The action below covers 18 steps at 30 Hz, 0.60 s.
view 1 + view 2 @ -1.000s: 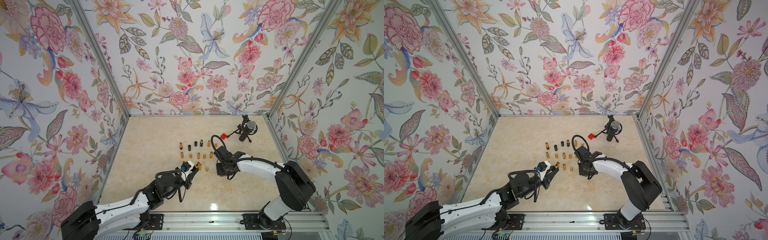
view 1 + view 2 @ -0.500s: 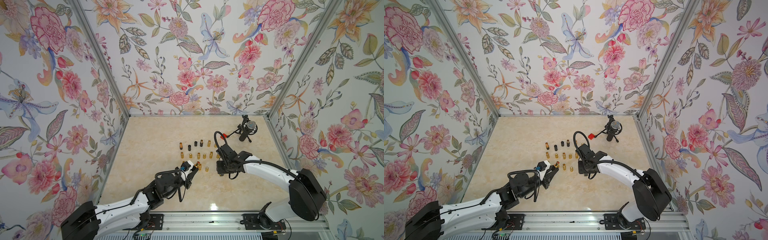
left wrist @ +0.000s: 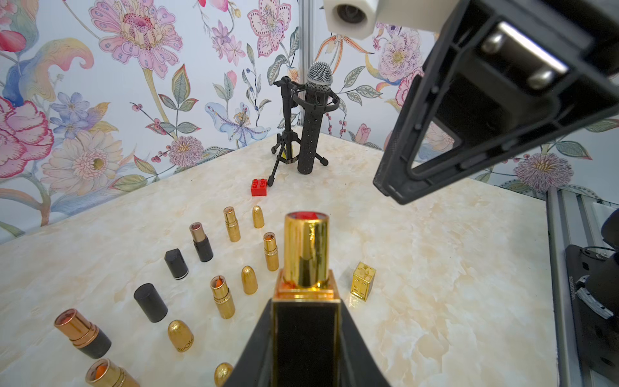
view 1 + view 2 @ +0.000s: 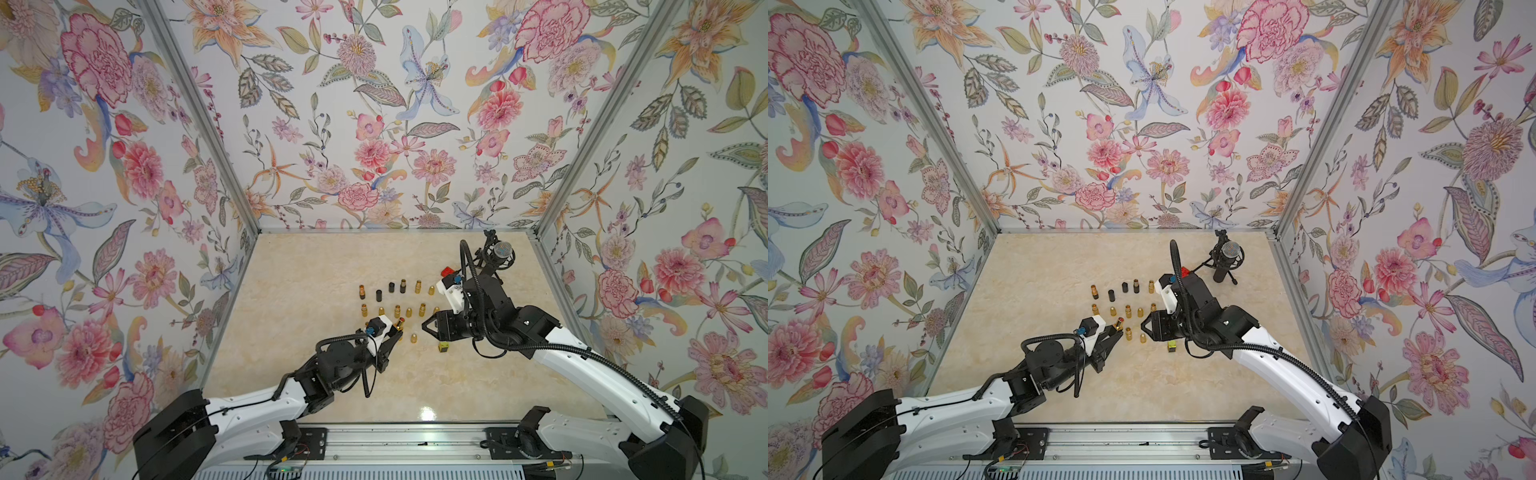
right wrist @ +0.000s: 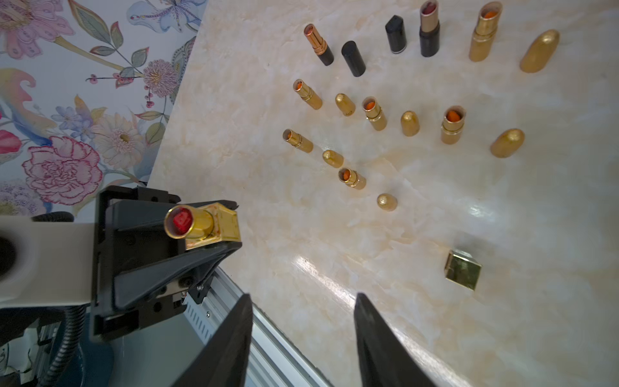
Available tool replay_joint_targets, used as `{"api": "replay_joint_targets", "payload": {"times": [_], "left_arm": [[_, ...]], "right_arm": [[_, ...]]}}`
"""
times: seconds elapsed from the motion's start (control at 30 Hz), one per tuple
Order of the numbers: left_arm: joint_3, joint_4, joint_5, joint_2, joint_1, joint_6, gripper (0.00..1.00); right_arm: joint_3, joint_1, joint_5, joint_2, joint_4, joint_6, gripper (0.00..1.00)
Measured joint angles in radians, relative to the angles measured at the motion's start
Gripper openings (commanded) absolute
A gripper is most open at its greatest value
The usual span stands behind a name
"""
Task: Open the lipstick cap
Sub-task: Place the lipstick at the center of the board.
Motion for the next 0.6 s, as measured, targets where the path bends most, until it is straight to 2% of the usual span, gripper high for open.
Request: {"api": "replay_joint_targets", "payload": {"times": [0.3,0.6], "left_arm": [[0.036,0.011,0.031,0.022,0.003,-0.001,0.19],[0.047,-0.012,0.058,0.022,0.003,0.002,0.19]], "right_arm": [[0.018,0.054,-0.062,0.002,0.100,0.041,0.52],[0.074,0.114,-0.017,0.090,0.138,0.044,0.43]]}}
